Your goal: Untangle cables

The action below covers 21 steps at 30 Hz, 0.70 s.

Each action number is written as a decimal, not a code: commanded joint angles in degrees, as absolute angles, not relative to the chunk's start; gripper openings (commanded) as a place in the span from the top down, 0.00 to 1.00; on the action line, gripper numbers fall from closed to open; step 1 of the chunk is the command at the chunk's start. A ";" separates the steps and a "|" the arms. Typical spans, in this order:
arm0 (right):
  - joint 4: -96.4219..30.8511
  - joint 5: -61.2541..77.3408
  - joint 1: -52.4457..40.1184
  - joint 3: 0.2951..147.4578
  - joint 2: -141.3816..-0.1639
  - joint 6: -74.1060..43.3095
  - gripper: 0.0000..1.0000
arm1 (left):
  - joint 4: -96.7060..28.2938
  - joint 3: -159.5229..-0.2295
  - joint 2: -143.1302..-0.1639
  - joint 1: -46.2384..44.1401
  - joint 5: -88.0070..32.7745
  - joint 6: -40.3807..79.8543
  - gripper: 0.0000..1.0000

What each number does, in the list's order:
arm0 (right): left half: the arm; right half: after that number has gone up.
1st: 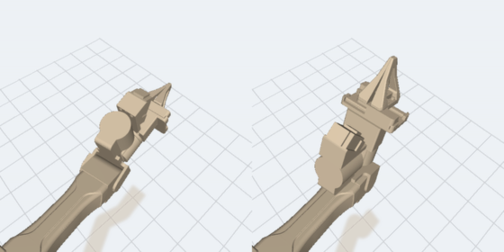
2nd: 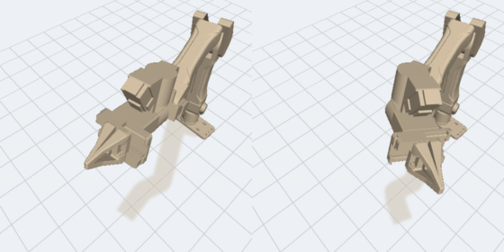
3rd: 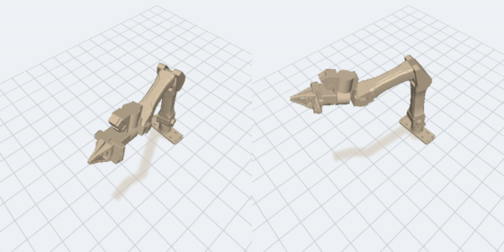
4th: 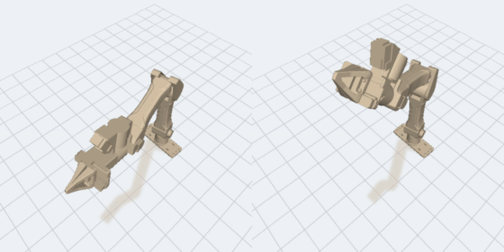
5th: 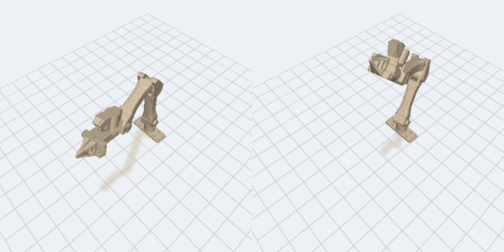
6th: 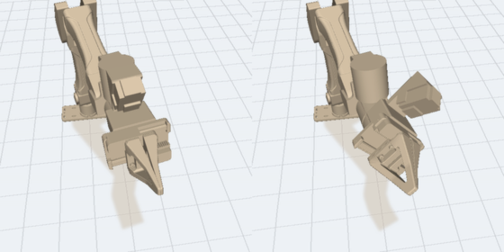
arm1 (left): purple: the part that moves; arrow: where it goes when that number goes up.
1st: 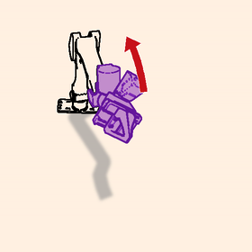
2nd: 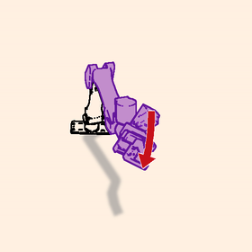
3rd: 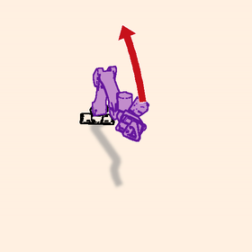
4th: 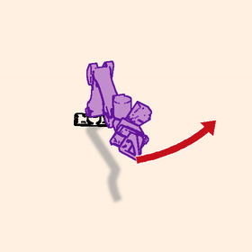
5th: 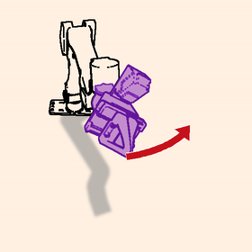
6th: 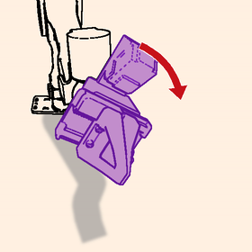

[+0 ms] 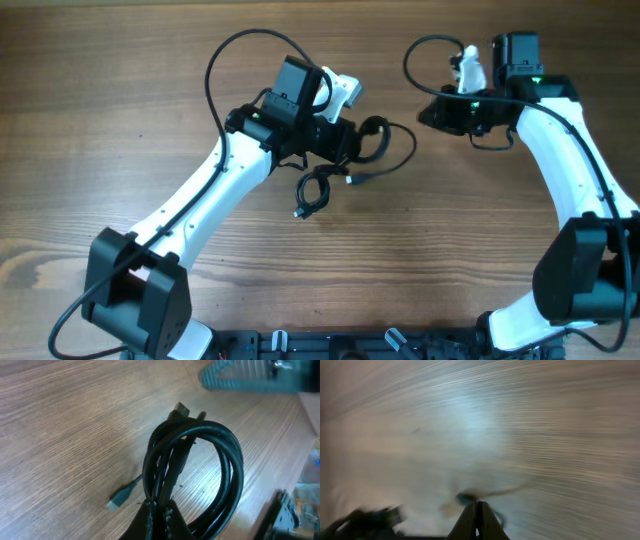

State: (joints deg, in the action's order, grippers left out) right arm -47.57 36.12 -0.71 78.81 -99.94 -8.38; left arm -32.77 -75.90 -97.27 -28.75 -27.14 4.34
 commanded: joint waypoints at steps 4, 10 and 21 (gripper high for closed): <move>-47.99 56.03 -2.74 79.81 -96.53 -2.74 0.46 | -31.86 -75.99 -95.50 -28.25 -3.53 37.32 0.96; -41.43 39.03 -12.91 79.81 -98.26 -18.76 0.44 | -30.24 -75.99 -95.50 -28.27 -8.84 41.39 0.96; -33.19 27.42 -15.64 79.81 -107.11 -30.06 0.96 | -29.87 -75.99 -95.46 -28.10 -16.12 35.81 0.96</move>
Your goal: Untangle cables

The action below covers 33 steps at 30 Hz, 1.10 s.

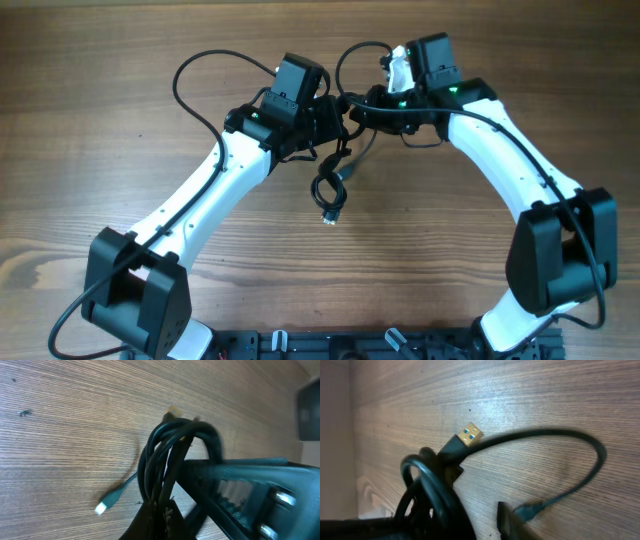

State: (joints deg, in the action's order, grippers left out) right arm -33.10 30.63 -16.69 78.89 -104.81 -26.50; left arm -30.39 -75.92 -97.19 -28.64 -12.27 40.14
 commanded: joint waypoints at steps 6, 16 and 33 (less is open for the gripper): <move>-32.14 27.38 -10.98 79.81 -107.55 -30.15 0.96 | -24.71 -75.99 -94.89 -27.44 -40.51 12.69 0.96; -34.79 30.04 -8.64 79.79 -111.18 -26.96 0.96 | -21.61 -75.99 -92.68 -13.63 -61.21 10.20 0.96; -52.51 66.50 -8.69 79.81 -102.91 20.29 0.95 | -35.05 -75.99 -92.05 -19.49 -36.23 -4.38 0.39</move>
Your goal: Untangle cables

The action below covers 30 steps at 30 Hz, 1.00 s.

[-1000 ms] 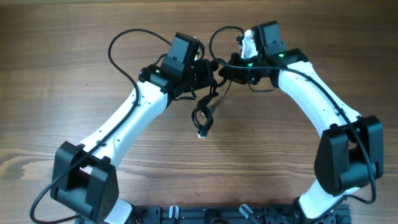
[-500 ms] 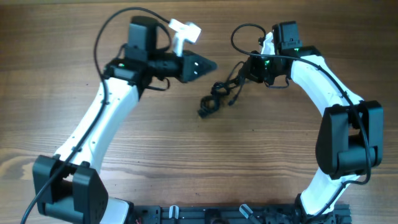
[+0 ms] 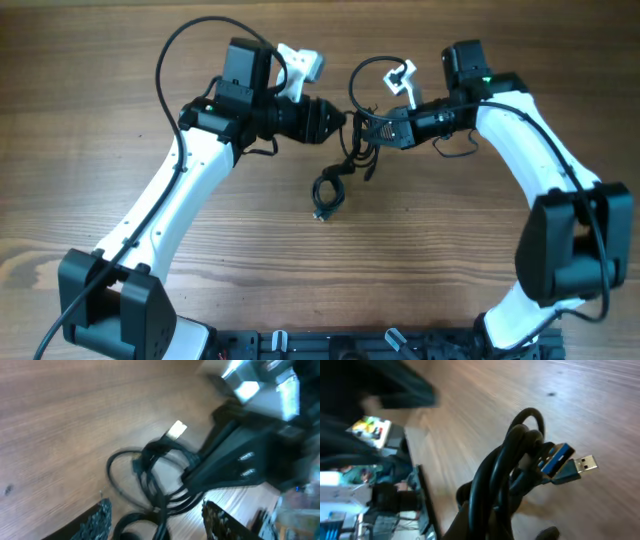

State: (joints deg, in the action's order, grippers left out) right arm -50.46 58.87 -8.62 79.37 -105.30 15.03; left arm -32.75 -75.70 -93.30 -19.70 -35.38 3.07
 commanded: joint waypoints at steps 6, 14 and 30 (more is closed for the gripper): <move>-60.40 72.99 -8.71 79.81 -102.91 26.24 0.96 | -36.47 -75.99 -92.05 -19.51 -36.99 -7.31 0.38; -63.79 76.25 -8.71 79.81 -102.89 26.98 0.96 | -39.97 -75.96 -94.45 -21.61 -36.60 -17.39 0.35; -66.08 74.87 -8.71 79.81 -102.89 26.81 0.96 | -28.91 -75.96 -101.67 -21.63 -35.86 -20.51 0.43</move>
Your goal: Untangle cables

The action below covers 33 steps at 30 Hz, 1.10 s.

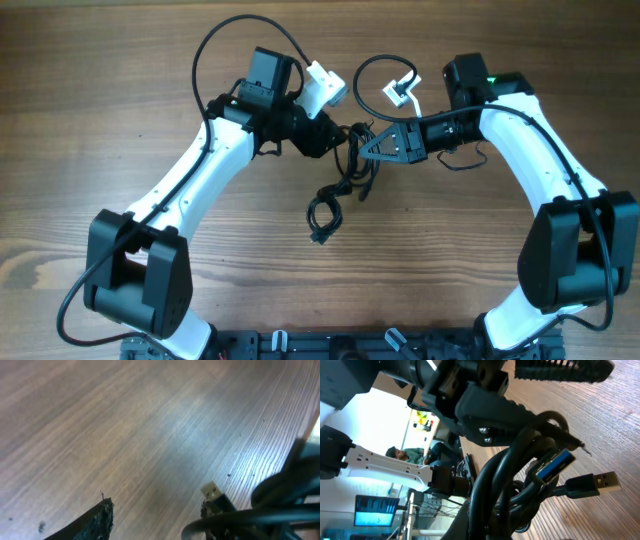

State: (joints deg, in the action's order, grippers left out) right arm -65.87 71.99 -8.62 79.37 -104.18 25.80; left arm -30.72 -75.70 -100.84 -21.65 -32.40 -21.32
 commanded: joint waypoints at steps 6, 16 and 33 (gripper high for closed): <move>-60.42 69.91 -8.69 79.81 -102.91 15.66 0.96 | -27.31 -76.01 -103.88 -26.04 -37.45 -20.10 0.96; -45.60 25.06 -8.62 79.79 -103.13 -24.08 0.96 | -27.57 -76.14 -84.31 -22.96 -37.30 0.51 0.96; -40.18 51.66 -7.79 79.81 -105.86 -11.86 0.96 | -50.48 -76.03 -100.05 -22.46 -15.70 30.89 0.96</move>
State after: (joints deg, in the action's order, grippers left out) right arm -42.22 43.94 -8.43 79.31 -104.90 -13.13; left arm -49.56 -76.14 -95.22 -22.52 -11.84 29.93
